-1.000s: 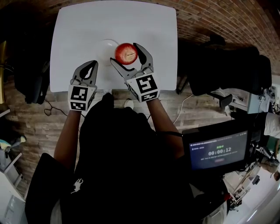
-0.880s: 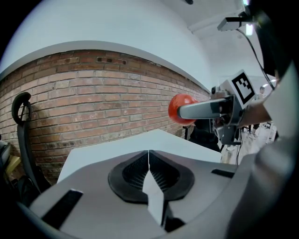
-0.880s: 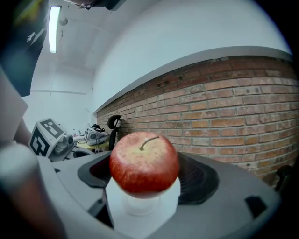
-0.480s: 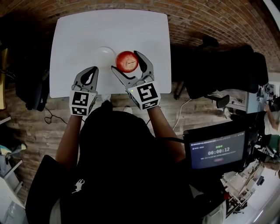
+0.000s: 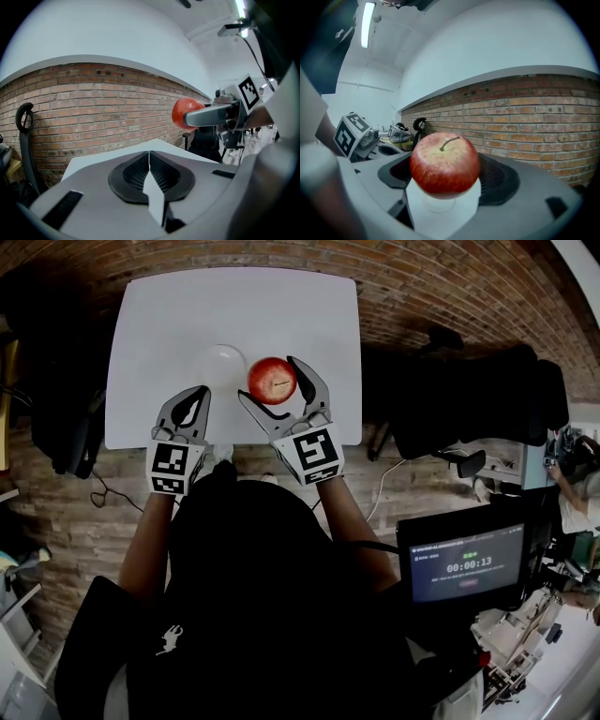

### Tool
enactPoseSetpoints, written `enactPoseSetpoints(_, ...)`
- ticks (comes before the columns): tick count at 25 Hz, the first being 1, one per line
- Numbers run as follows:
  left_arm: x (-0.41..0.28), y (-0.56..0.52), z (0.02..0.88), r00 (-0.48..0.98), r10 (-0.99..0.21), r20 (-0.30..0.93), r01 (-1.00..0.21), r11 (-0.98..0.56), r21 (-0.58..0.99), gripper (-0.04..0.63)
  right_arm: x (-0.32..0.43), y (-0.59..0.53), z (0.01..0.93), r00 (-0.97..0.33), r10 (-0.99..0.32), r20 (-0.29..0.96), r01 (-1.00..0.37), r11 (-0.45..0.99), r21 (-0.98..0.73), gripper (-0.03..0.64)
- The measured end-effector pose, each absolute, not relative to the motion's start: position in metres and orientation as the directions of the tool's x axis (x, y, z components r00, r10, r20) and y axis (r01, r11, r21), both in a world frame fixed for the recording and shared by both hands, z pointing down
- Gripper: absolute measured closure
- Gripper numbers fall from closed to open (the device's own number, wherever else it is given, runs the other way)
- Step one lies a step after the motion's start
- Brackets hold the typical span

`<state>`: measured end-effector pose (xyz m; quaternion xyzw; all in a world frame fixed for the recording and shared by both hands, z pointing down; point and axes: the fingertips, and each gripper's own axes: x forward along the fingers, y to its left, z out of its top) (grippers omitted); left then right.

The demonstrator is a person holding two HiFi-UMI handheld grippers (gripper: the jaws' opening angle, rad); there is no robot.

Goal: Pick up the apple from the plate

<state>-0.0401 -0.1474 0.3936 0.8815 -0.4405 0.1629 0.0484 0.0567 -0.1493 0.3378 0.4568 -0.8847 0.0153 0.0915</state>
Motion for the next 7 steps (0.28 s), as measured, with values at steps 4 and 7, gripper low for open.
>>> enactPoseSetpoints(4, -0.0387, -0.1448, 0.3928, 0.56, -0.761, 0.327, -0.792, -0.608, -0.06, 0.588, 0.0561, -0.1468, 0.3415, -0.568, -0.8, 0.192, -0.807, 0.587, 0.058, 0.213)
enactPoseSetpoints(7, -0.0377, -0.1428, 0.3912, 0.564, -0.761, 0.322, -0.789, -0.611, -0.063, 0.588, 0.0546, -0.1437, 0.3421, -0.57, -0.8, 0.19, -0.806, 0.589, 0.058, 0.213)
